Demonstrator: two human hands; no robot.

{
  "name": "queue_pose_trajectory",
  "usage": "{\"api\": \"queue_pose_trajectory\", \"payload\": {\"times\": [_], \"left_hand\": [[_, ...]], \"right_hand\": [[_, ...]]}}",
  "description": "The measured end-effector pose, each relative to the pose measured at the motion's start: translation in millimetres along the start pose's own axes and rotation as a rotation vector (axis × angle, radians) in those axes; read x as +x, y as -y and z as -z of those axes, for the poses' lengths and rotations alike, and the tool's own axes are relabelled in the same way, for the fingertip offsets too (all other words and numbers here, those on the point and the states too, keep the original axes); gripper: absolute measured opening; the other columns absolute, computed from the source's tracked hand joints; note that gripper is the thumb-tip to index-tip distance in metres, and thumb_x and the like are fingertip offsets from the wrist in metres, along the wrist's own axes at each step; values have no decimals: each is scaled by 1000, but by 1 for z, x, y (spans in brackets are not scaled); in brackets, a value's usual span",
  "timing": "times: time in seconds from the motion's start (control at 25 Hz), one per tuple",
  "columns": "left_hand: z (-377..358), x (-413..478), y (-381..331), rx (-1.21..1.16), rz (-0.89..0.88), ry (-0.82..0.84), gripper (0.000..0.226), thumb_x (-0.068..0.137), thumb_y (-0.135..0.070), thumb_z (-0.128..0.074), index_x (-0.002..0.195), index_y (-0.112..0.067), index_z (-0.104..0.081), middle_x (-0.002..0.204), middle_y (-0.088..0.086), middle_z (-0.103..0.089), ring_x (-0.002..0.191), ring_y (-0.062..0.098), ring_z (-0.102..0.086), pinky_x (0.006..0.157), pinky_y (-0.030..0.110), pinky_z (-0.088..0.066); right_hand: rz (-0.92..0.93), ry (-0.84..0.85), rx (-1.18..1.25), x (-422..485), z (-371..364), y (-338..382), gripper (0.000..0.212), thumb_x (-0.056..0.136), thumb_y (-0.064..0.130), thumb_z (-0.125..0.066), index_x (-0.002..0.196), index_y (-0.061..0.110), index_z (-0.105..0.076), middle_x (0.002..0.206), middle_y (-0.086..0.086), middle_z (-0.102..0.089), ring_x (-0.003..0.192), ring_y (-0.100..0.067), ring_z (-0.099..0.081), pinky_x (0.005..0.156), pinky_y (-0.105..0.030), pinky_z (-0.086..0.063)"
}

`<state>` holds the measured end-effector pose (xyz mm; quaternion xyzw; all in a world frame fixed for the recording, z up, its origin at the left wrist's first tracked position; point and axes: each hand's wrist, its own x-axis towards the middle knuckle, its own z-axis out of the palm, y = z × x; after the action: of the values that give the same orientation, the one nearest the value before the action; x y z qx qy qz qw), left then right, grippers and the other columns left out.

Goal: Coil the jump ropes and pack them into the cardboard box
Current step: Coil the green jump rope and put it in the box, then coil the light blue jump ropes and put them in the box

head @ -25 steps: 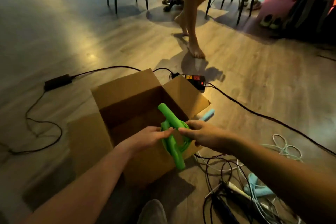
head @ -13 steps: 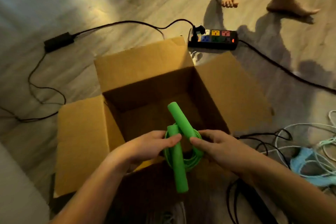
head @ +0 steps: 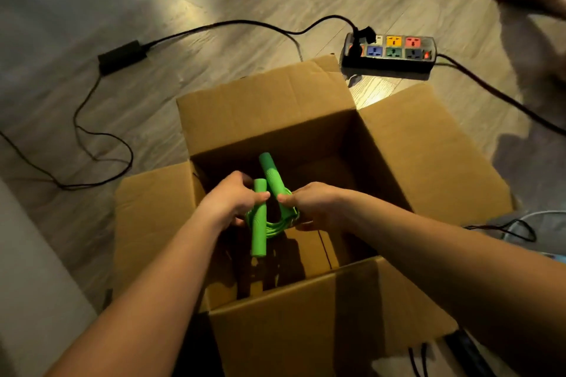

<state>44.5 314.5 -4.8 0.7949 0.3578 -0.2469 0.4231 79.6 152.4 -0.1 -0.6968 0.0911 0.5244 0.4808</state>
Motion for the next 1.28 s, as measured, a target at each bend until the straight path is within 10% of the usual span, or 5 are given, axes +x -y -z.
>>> {"api": "queue_pose_trajectory", "payload": {"times": [0.24,0.52,0.72,1.04,1.28], "left_hand": [[-12,35,31,334,51,-103,43,86,-29,-75,118,-7,-58,111,16,-65,98,33,-66,77,46,-60],[-12,40,36,408,-16,-197,39,75,-31,-84,102,-8,-69,99,12,-70,92,30,-68,80,41,-59],[-9,31,32,489,-65,-235,39,75,-29,-85,102,-9,-66,99,11,-69,93,30,-67,81,41,-58],[17,-7,-2,640,230,102,28,72,-12,-87,95,-1,-76,85,13,-77,69,20,-72,85,40,-59],[-18,-83,-87,650,-200,-32,17,69,-27,-88,79,-19,-77,74,-1,-75,71,14,-71,63,31,-56]], "right_hand": [[0,-142,-237,56,-35,-17,59,94,39,-65,137,3,-49,126,-13,-62,112,-28,-62,96,-41,-55],[99,-439,-572,53,-41,-14,50,79,51,-77,110,14,-64,107,-9,-67,97,-28,-67,82,-41,-59],[242,-325,-661,34,-20,-6,53,80,36,-81,126,16,-62,121,-8,-66,107,-26,-65,89,-43,-58],[332,-295,-553,-38,52,-9,34,94,16,-66,128,13,-64,119,-8,-68,95,-15,-71,80,-28,-59],[454,-271,-397,-112,84,-10,25,94,21,-67,118,16,-70,102,1,-72,80,-8,-74,71,-22,-61]]}}
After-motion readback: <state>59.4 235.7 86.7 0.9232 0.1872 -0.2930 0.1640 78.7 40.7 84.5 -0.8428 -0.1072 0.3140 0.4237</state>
